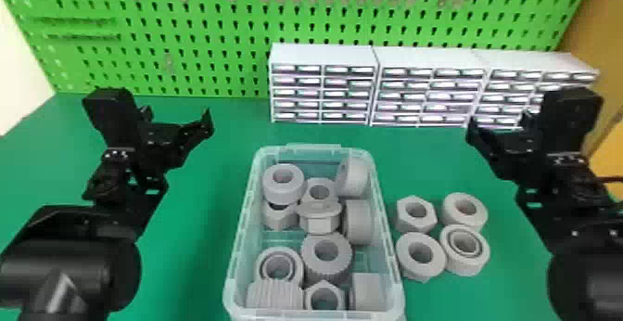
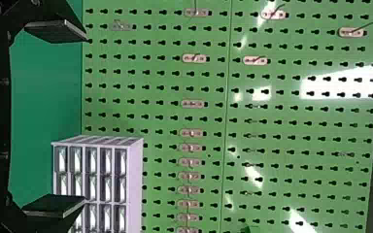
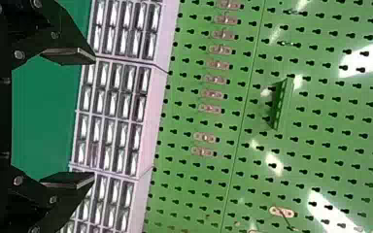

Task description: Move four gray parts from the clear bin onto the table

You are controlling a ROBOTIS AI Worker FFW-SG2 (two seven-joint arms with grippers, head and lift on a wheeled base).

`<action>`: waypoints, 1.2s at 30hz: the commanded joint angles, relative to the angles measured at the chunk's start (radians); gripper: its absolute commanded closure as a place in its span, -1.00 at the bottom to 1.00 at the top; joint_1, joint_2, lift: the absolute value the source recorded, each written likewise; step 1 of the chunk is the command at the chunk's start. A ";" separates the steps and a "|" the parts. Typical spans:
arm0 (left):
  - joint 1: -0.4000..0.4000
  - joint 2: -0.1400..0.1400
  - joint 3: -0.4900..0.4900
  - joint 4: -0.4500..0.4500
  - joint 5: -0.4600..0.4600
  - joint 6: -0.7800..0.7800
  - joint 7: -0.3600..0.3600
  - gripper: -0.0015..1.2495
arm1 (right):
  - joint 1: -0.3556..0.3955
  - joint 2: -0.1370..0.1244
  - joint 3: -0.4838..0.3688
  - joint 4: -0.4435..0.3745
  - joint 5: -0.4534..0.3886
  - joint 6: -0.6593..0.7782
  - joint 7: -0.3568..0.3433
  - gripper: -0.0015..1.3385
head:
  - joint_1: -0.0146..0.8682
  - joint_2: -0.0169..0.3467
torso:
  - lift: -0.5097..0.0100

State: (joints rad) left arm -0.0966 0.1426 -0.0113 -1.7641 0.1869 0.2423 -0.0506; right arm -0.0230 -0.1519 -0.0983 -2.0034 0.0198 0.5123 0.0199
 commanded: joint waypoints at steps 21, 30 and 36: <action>0.000 0.000 -0.001 0.000 0.000 0.000 0.000 -0.83 | -0.003 0.002 0.002 0.000 0.005 0.000 0.000 -0.38 | 0.59 -0.76 | 0.77; -0.002 0.000 0.001 0.000 -0.001 0.000 0.000 -0.83 | -0.005 0.000 0.003 0.000 0.003 0.000 0.000 -0.38 | 0.59 -0.76 | 0.77; -0.002 0.000 0.002 0.000 -0.001 0.000 0.000 -0.83 | -0.005 0.000 0.003 0.000 0.005 0.000 0.000 -0.38 | 0.59 -0.76 | 0.77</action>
State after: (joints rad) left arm -0.0979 0.1426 -0.0102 -1.7641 0.1859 0.2424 -0.0506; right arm -0.0278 -0.1518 -0.0953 -2.0034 0.0236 0.5123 0.0199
